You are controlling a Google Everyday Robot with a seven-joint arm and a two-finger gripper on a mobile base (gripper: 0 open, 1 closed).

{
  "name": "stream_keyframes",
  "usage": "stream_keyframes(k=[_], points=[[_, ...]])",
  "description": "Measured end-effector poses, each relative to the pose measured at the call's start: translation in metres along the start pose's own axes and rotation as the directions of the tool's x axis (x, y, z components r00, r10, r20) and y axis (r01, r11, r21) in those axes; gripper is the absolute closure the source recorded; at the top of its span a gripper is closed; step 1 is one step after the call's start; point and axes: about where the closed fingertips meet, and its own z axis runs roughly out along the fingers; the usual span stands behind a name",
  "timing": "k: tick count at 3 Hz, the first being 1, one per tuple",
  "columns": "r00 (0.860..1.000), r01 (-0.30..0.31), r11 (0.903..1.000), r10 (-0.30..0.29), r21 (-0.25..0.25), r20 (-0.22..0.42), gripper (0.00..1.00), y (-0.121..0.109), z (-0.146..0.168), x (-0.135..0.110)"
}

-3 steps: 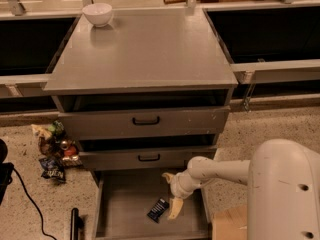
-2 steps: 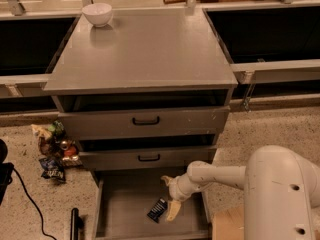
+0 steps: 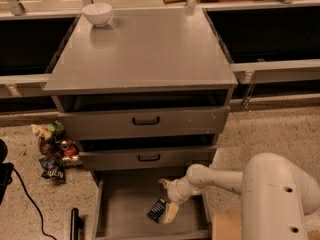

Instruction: Pick rxbar blueberry from bottom drawer and place on counter

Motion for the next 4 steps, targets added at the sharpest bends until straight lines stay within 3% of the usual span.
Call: stream_keyframes(k=[1, 2, 4], points=[[0.999, -0.002, 1.0000, 0.001, 0.010, 0.046, 0.00, -0.007, 0.032, 0.009], [0.999, -0.001, 1.0000, 0.001, 0.001, 0.042, 0.00, -0.012, 0.065, 0.011], [0.999, -0.014, 0.9982, 0.016, -0.059, 0.040, 0.00, -0.009, 0.111, 0.018]])
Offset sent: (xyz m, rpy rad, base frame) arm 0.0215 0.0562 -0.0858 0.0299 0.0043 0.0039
